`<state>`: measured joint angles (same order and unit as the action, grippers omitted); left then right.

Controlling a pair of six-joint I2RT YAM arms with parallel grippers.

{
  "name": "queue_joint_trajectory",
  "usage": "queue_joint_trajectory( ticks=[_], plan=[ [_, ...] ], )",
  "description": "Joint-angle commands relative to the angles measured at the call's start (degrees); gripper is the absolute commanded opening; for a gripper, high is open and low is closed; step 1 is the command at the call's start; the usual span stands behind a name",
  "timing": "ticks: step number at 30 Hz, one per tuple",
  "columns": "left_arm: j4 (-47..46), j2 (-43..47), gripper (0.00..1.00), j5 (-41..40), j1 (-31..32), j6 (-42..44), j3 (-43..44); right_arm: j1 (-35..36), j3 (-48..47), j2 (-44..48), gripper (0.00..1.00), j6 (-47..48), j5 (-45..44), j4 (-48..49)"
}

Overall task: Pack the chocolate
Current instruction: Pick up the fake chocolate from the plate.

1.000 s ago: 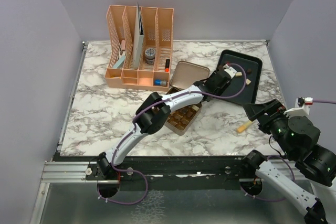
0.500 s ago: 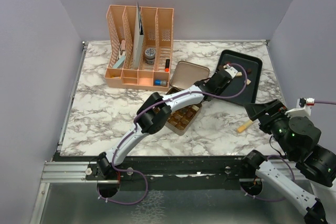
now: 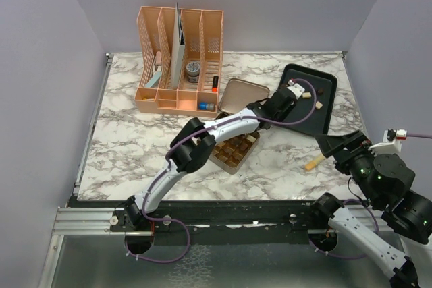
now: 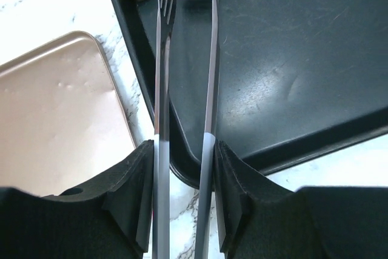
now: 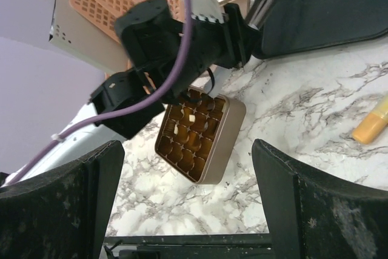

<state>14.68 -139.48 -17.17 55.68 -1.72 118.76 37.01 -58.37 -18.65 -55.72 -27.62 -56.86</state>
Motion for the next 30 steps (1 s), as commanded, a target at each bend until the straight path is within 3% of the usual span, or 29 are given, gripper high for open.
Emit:
queue_joint_trajectory(
  ticks=[1, 14, 30],
  plan=[
    [-3.3, 8.4, 0.34, 3.0, 0.2, -2.9, -1.2, -0.2, 1.4, 1.2, 0.91, -0.9, -0.6, -2.8],
    [4.4, 22.3, 0.34, 5.0, -0.1, -7.6, -9.9, -0.2, 3.3, 2.7, 0.91, -1.1, -0.6, -4.7],
    [15.9, 50.1, 0.33, 2.3, -3.8, -14.0, -38.3, -0.2, 6.8, 0.4, 0.91, -2.0, 0.6, -6.5]
  ],
)
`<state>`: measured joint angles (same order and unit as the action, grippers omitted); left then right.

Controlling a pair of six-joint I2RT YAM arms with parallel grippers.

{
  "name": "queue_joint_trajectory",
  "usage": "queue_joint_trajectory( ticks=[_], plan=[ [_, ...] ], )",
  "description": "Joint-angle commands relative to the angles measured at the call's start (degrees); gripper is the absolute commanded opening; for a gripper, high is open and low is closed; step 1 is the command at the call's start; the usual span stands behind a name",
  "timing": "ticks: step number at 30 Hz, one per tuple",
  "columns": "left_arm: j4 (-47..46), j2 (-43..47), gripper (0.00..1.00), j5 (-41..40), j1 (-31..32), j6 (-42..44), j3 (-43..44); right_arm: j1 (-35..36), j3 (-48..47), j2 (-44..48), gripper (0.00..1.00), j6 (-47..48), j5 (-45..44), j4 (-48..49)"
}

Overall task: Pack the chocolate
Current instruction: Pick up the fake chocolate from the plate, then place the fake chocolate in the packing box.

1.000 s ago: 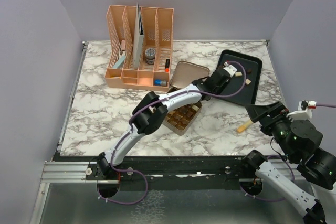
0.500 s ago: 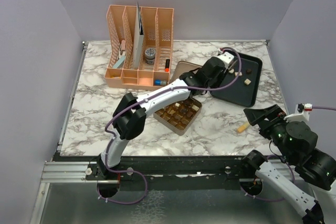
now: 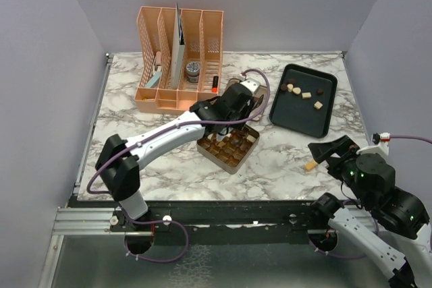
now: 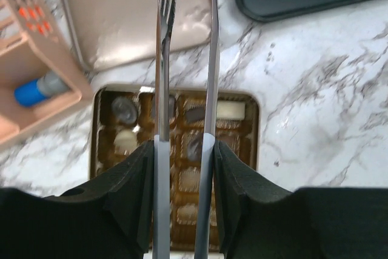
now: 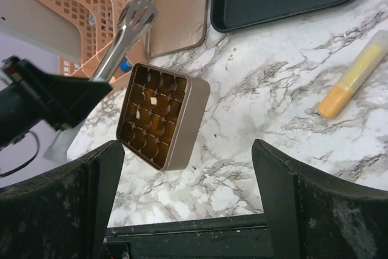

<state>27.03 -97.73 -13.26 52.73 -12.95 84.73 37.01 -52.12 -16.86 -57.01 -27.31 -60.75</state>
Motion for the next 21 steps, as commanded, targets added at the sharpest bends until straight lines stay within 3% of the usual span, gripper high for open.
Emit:
queue_joint_trajectory(
  ticks=[1, 11, 21],
  plan=[
    [4.4, 10.2, 0.33, -1.5, -1.2, -3.2, -5.4, -0.2, 0.5, -2.0, 0.91, -0.7, 0.1, -3.0],
    [15.9, 23.9, 0.34, -0.6, -3.3, -7.2, -12.0, -0.2, 2.1, -7.2, 0.91, -4.2, -1.0, -3.8],
    [23.3, 27.4, 0.35, 3.4, -3.7, -10.9, -13.8, -0.2, 6.0, -13.9, 0.91, -6.3, 0.0, -0.1]
  ],
)
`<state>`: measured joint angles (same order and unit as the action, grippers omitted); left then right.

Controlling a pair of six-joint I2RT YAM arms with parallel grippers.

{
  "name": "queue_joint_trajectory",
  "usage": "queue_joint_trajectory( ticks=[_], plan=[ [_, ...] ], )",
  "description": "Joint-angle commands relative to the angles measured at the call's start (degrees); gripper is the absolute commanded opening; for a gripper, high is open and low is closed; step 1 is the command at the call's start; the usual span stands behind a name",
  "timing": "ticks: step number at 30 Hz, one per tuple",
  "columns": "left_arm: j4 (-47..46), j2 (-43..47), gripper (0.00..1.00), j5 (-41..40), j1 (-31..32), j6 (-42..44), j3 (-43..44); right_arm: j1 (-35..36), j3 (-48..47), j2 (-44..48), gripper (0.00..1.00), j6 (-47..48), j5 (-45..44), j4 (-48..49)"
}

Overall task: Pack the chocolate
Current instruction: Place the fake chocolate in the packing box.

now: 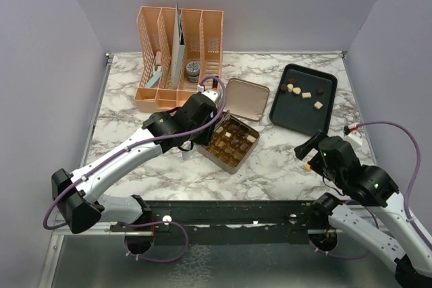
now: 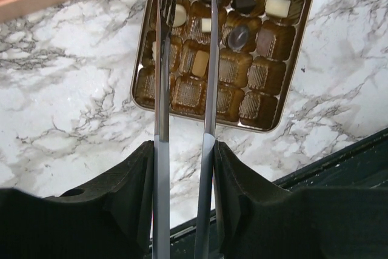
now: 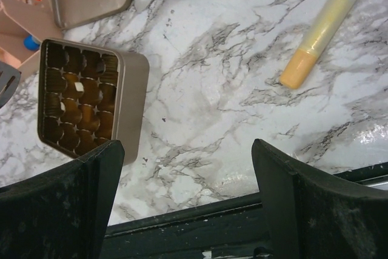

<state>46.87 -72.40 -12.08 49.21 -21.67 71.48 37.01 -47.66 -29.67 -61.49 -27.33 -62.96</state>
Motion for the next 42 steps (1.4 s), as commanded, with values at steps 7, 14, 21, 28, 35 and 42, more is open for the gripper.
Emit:
queue_joint_trajectory(
  ticks=[7, 14, 21, 28, 35, 42],
  plan=[
    [9.1, 2.5, 0.35, 3.9, -0.3, -3.0, 1.4, -0.2, 1.9, -5.1, 0.91, -3.4, -0.3, 3.7],
    [9.9, 2.9, 0.35, 7.4, -0.3, -2.3, 1.6, -0.2, 1.5, -7.2, 0.91, -4.2, -1.0, 3.3],
    [10.6, 5.0, 0.35, 10.8, -0.2, -2.2, 1.5, -0.2, 2.2, -3.8, 0.91, -5.4, -1.4, 1.9],
    [11.2, 4.2, 0.36, 11.7, -0.3, 0.3, 1.1, -0.1, 2.0, -3.3, 0.91, -5.1, -0.6, 1.6],
    [10.7, 2.4, 0.39, 12.1, -0.3, 1.3, 0.9, -0.2, 0.0, -4.5, 0.91, -4.8, -0.9, -0.1],
    [9.5, 1.0, 0.42, 14.1, -0.3, 1.2, -0.3, -0.2, -0.6, -3.6, 0.91, -4.7, -1.1, -0.4]
  ],
)
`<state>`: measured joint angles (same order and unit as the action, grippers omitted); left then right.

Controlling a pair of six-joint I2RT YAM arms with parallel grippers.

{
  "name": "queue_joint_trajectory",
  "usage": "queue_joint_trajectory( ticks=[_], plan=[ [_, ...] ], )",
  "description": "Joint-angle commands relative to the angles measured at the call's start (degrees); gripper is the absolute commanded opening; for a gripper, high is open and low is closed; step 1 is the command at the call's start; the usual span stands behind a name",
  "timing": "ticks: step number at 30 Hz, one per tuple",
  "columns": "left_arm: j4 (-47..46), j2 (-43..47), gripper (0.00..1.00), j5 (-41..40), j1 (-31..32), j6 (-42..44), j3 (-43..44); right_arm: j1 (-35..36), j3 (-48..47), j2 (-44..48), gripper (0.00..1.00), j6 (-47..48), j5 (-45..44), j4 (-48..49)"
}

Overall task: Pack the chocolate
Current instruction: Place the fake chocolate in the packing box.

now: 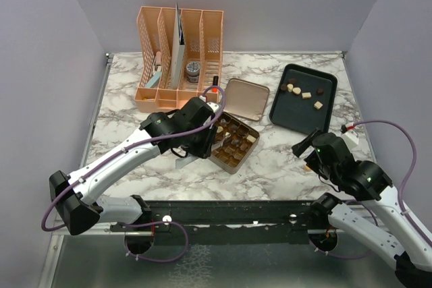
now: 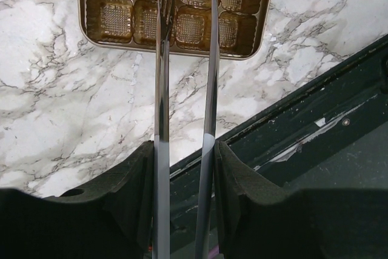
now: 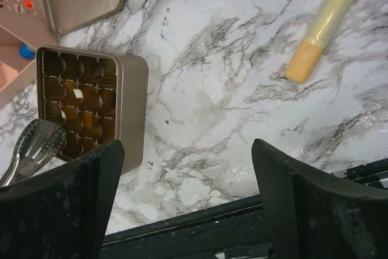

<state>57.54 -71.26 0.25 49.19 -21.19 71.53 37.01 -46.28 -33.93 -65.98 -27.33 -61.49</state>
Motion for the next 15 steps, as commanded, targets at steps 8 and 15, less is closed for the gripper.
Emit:
queue_joint_trajectory(
  ticks=[8, 15],
  plan=[
    [-2.3, -2.0, 0.44, 1.9, -0.2, 0.9, -0.7, -0.2, -2.3, 1.6, 0.91, -0.1, -1.6, -2.6],
    [-2.4, -3.1, 0.46, 2.0, -0.2, 1.0, -0.3, -0.2, -2.7, 2.2, 0.91, -0.3, -1.7, -2.8]
  ],
)
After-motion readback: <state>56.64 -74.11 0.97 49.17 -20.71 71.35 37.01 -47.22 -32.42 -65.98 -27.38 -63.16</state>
